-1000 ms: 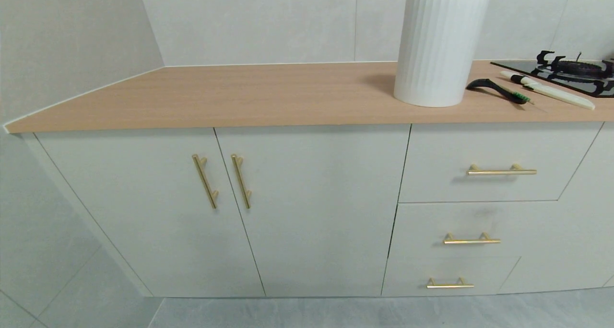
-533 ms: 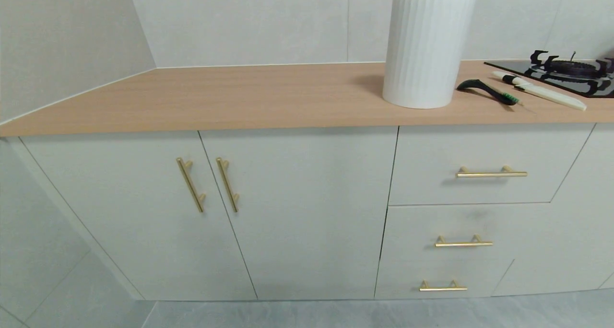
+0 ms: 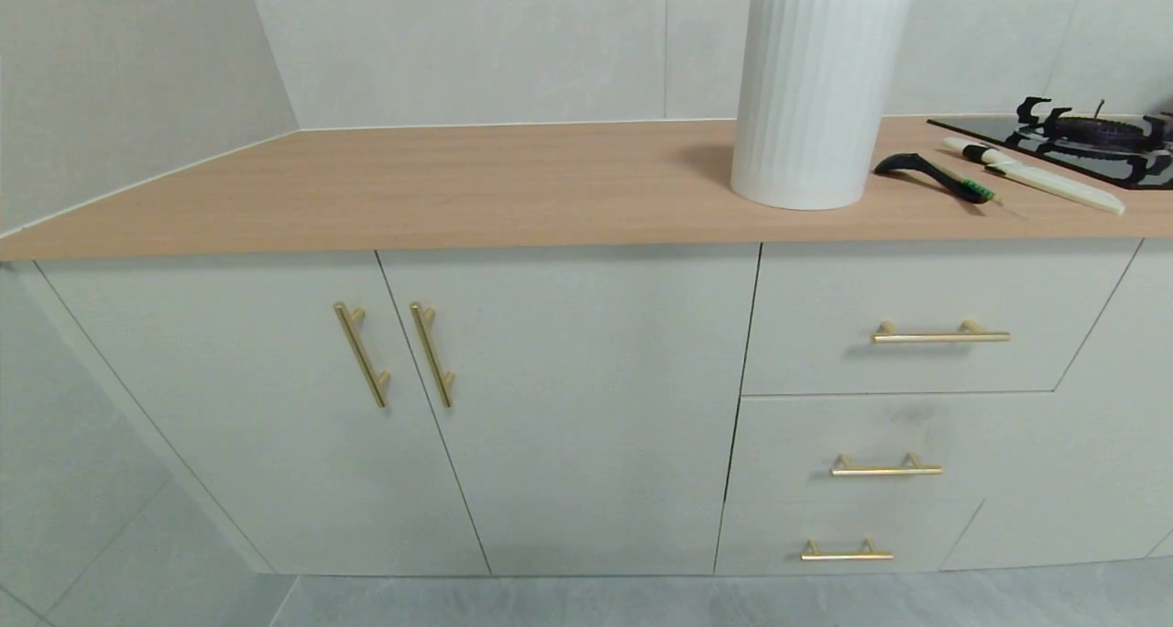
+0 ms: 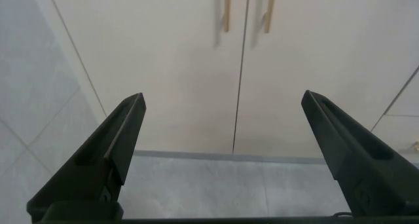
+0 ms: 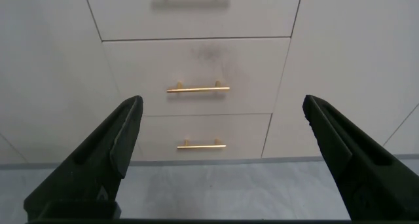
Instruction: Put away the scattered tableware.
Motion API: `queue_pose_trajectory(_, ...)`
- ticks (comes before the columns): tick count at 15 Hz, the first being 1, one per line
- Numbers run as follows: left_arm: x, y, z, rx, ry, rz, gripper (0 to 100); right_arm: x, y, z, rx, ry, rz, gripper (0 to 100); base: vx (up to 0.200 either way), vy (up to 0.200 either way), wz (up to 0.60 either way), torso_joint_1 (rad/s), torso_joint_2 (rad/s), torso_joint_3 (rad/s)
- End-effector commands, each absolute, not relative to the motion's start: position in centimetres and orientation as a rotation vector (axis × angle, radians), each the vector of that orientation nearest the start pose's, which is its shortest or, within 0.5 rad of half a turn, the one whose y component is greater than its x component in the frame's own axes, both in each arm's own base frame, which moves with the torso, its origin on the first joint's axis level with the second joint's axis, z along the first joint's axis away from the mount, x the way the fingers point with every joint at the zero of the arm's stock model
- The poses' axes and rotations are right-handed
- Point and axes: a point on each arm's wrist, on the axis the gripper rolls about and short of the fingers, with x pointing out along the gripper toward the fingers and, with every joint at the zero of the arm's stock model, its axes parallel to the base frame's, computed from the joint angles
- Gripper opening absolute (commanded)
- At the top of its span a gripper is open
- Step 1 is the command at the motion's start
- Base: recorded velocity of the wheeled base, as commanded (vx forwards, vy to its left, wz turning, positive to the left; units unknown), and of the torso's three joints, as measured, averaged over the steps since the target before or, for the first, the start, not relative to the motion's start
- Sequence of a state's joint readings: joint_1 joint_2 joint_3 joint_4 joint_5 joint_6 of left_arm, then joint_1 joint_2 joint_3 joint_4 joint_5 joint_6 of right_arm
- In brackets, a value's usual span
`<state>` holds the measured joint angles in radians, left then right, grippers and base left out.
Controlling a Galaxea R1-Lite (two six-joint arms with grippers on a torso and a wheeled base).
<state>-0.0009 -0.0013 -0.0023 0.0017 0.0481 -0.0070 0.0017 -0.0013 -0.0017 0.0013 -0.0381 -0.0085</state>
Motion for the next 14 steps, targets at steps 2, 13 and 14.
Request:
queue_pose_trajectory(2,-2.3,0.1,7.6,-0.008,0.000,0.048,100,-2.3,-0.1,7.6,-0.015,0.002,-0.026,100,0.000,0.000,0.00,0.000,0.00,0.000)
queue_pose_trajectory(13,-2.3,0.1,7.6,-0.008,-0.002,0.048,100,16.2,1.1,18.8,-0.042,0.576,0.088,100,0.000,0.000,0.00,0.000,0.00,0.000)
queue_pose_trajectory(14,-2.3,0.1,7.6,-0.008,-0.002,0.048,100,18.2,1.3,17.8,-0.046,0.643,0.090,100,0.000,0.000,0.00,0.000,0.00,0.000)
